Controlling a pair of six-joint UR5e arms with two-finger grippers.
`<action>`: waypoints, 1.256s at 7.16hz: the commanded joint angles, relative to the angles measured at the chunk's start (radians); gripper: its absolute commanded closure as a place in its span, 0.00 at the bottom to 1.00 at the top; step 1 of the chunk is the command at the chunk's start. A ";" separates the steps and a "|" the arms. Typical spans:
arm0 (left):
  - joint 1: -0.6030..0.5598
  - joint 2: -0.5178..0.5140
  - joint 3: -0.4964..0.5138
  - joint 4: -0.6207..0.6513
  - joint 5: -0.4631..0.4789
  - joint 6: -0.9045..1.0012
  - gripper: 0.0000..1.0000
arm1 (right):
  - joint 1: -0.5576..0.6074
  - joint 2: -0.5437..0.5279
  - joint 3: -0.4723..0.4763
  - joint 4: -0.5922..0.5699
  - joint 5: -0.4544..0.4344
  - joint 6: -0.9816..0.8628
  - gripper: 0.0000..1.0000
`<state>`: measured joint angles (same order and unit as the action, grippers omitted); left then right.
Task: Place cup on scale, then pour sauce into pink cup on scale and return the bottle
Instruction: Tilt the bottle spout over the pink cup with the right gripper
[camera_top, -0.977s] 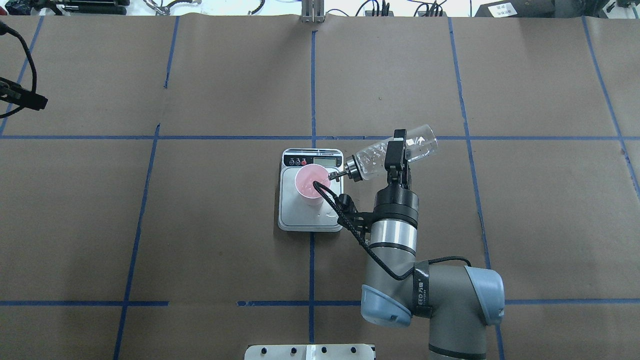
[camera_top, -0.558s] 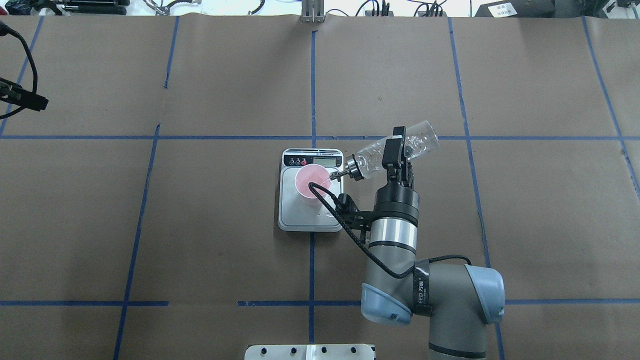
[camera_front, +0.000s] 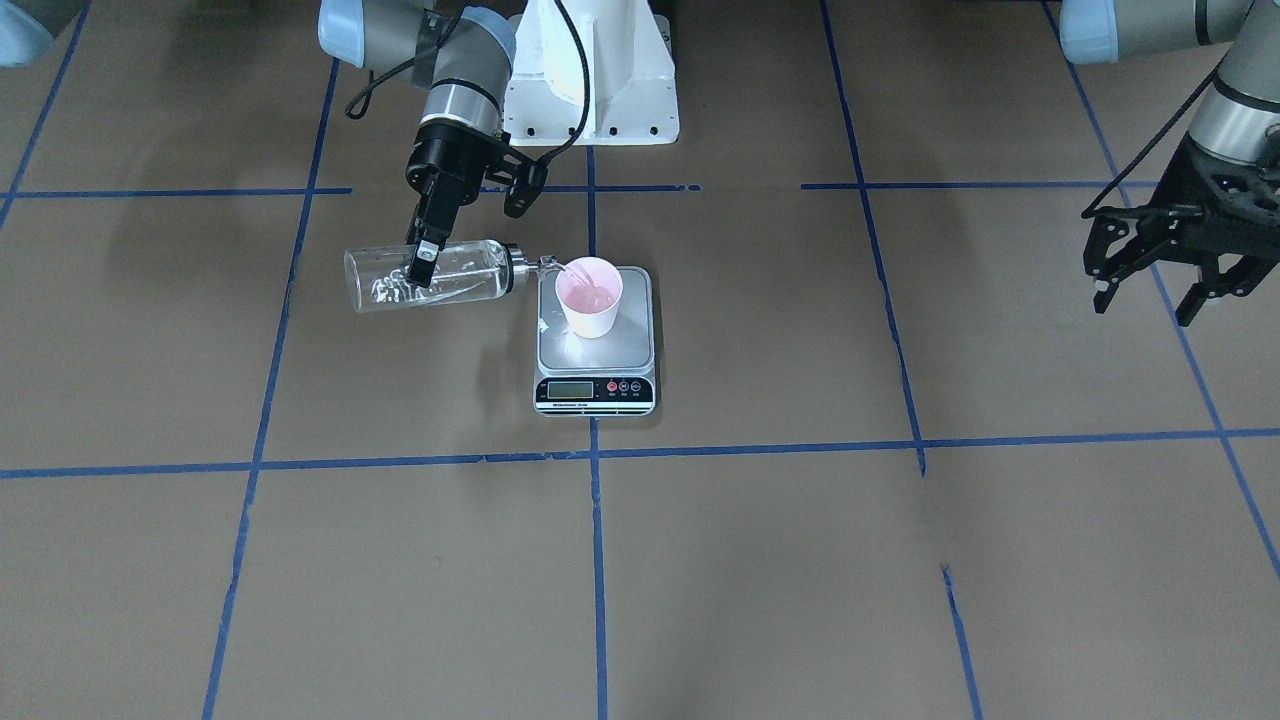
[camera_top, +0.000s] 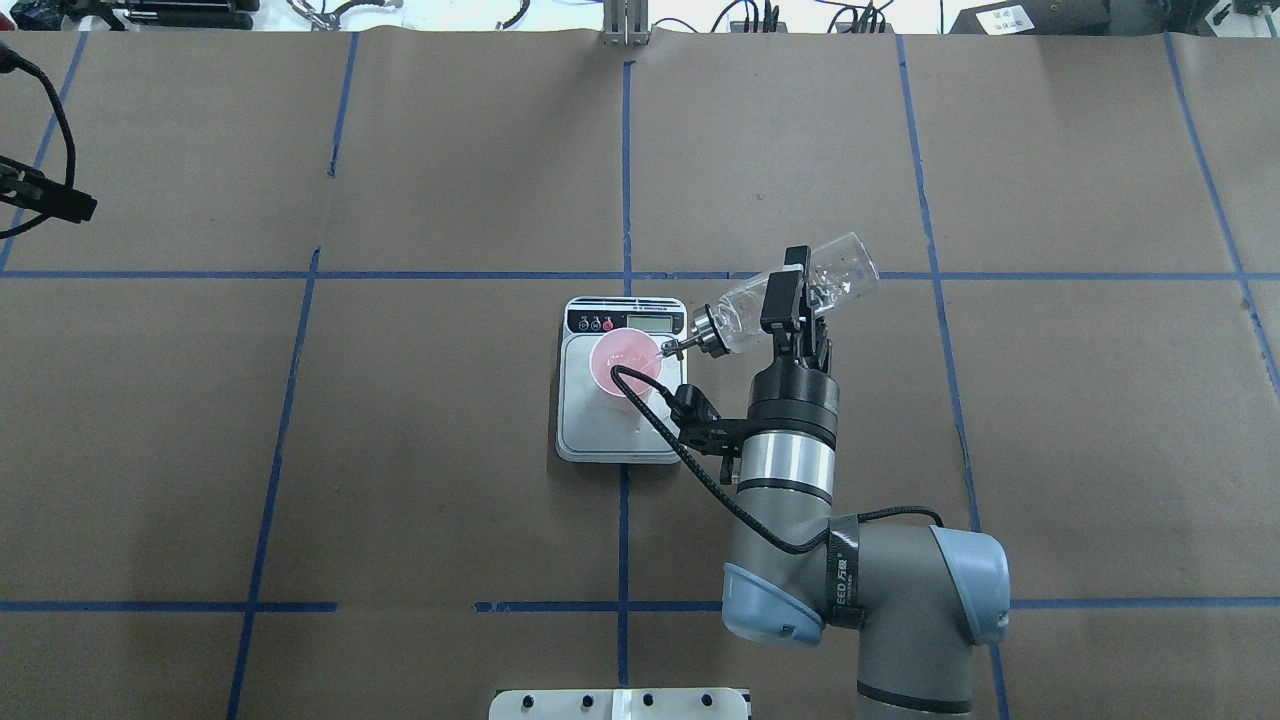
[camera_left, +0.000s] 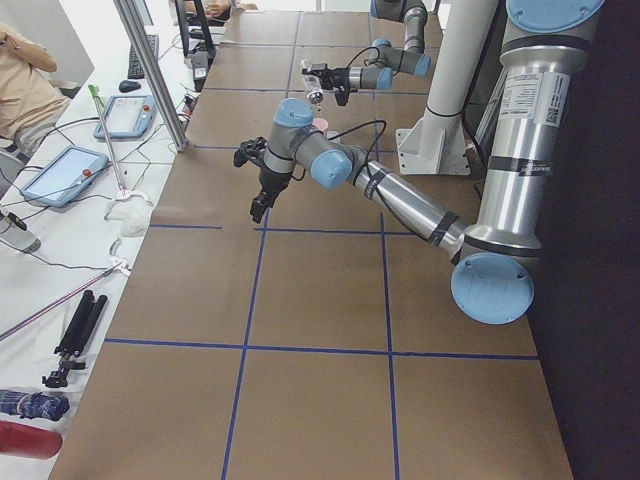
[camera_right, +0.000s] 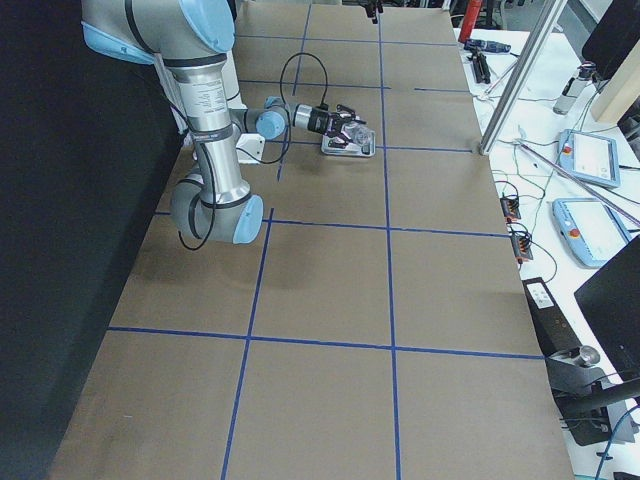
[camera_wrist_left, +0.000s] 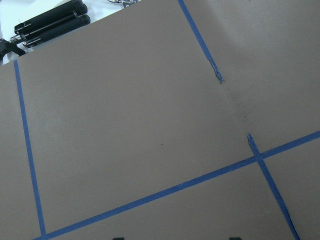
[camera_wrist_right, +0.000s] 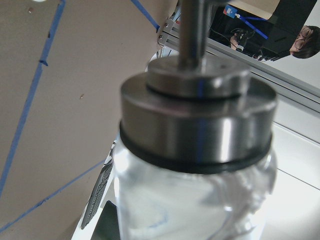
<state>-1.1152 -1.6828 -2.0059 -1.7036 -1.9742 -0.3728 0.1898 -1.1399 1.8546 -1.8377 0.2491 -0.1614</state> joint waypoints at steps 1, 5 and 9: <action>0.000 0.000 -0.002 0.001 0.000 -0.002 0.24 | 0.002 0.006 0.000 0.002 0.001 -0.003 1.00; 0.000 0.000 -0.010 0.004 -0.002 -0.008 0.23 | 0.005 0.005 0.000 0.011 0.010 0.017 1.00; 0.000 0.000 -0.010 0.006 0.000 -0.008 0.23 | 0.007 -0.009 0.000 0.012 0.076 0.290 1.00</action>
<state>-1.1152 -1.6828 -2.0161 -1.6982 -1.9744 -0.3804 0.1954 -1.1478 1.8541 -1.8263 0.2985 0.0488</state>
